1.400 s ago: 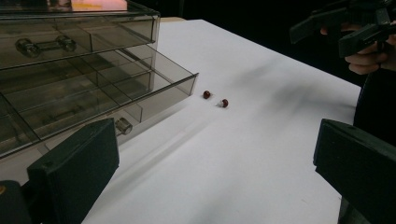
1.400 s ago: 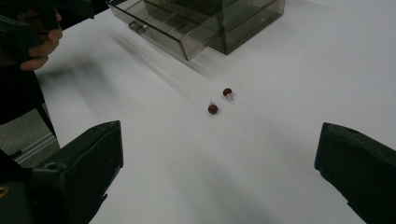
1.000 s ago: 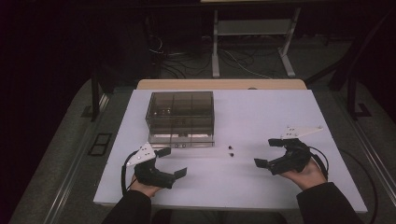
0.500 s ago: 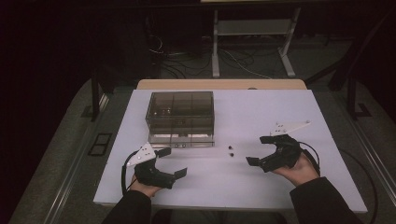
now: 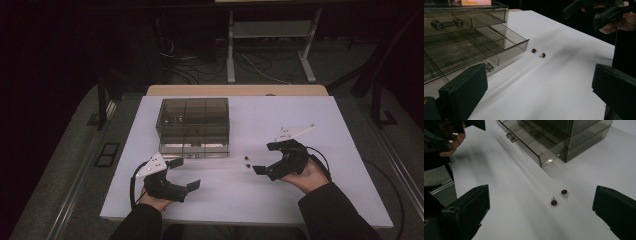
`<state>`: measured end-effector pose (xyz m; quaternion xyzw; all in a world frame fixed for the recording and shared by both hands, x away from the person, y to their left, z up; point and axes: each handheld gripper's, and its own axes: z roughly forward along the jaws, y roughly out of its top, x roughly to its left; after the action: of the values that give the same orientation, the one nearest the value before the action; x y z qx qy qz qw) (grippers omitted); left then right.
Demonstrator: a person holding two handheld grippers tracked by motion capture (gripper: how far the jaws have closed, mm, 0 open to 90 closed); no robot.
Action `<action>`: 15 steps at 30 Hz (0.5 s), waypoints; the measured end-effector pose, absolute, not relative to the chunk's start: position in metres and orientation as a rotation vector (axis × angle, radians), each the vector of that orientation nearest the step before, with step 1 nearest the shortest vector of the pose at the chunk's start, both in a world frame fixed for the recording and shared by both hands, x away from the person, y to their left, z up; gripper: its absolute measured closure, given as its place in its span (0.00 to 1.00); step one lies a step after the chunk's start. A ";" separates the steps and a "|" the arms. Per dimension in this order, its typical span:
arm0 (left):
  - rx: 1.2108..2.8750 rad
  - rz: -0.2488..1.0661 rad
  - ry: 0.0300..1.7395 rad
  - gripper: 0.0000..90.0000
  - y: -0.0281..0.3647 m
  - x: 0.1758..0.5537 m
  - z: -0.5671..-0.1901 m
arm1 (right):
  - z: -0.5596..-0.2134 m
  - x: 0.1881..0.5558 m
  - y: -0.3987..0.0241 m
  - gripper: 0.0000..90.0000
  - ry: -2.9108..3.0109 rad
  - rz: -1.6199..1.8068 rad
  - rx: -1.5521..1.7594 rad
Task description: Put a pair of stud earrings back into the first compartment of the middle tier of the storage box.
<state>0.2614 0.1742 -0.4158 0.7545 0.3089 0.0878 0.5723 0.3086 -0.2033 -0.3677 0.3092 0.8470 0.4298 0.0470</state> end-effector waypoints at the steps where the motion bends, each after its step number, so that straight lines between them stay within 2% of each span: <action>1: 1.770 0.206 0.723 0.00 0.174 0.261 -0.416 | -0.369 0.311 -0.201 0.01 2.593 1.302 0.937; 15: 1.767 0.203 0.719 0.00 0.175 0.261 -0.415 | -0.393 0.331 -0.176 0.01 2.674 1.220 0.919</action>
<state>0.2612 0.1750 -0.4151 0.7541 0.3069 0.0868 0.5741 0.3314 -0.1765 -0.3926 0.2984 0.8679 0.3960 0.0309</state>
